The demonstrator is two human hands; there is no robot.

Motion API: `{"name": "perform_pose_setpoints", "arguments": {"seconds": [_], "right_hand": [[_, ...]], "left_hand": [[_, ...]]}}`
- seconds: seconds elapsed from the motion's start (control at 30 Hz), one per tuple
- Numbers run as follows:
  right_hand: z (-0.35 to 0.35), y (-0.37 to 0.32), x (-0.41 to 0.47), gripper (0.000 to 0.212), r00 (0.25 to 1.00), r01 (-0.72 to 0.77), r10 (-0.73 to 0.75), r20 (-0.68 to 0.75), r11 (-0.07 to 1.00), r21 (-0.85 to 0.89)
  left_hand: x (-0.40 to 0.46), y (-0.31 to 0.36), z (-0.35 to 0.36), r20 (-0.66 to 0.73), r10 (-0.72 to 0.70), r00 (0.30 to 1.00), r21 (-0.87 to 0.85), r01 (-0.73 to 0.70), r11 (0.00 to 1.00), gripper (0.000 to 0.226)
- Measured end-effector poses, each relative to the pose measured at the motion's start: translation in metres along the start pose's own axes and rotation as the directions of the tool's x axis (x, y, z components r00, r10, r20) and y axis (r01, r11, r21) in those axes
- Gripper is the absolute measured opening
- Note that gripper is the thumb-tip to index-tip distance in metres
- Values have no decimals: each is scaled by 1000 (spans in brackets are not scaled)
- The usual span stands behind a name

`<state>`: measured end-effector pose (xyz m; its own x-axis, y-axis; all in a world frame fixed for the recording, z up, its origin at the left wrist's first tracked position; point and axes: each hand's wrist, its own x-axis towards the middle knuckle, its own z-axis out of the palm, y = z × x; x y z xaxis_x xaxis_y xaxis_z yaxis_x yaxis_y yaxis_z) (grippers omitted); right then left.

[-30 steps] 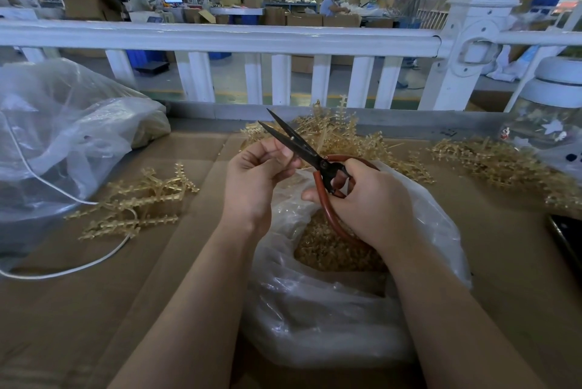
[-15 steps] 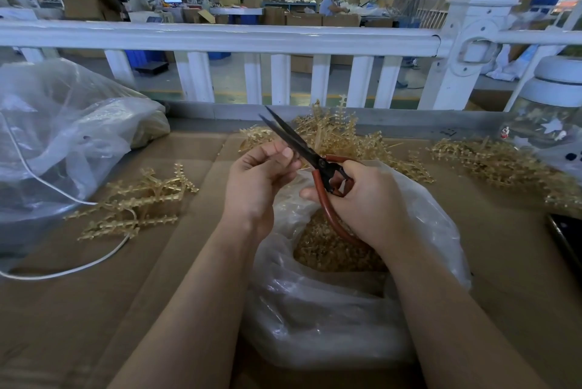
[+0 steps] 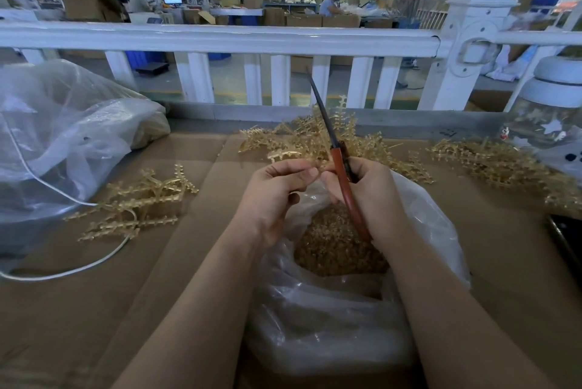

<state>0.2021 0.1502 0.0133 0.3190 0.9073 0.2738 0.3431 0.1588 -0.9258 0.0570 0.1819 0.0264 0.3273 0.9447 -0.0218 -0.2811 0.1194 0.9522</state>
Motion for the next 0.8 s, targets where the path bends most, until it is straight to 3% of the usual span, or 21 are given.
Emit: {"name": "perform_pose_setpoints", "arguments": {"seconds": [0.2, 0.43, 0.8], "right_hand": [[2, 2, 0, 10, 997, 55, -59, -55, 996, -72], [5, 6, 1, 14, 992, 72, -86, -89, 987, -146], [1, 6, -2, 18, 985, 140, -162, -57, 949, -283]], "left_hand": [[1, 3, -2, -20, 77, 997, 48, -76, 996, 11], [2, 0, -2, -139, 173, 975, 89, -161, 983, 16], [3, 1, -6, -140, 36, 989, -122, -54, 991, 8]]}}
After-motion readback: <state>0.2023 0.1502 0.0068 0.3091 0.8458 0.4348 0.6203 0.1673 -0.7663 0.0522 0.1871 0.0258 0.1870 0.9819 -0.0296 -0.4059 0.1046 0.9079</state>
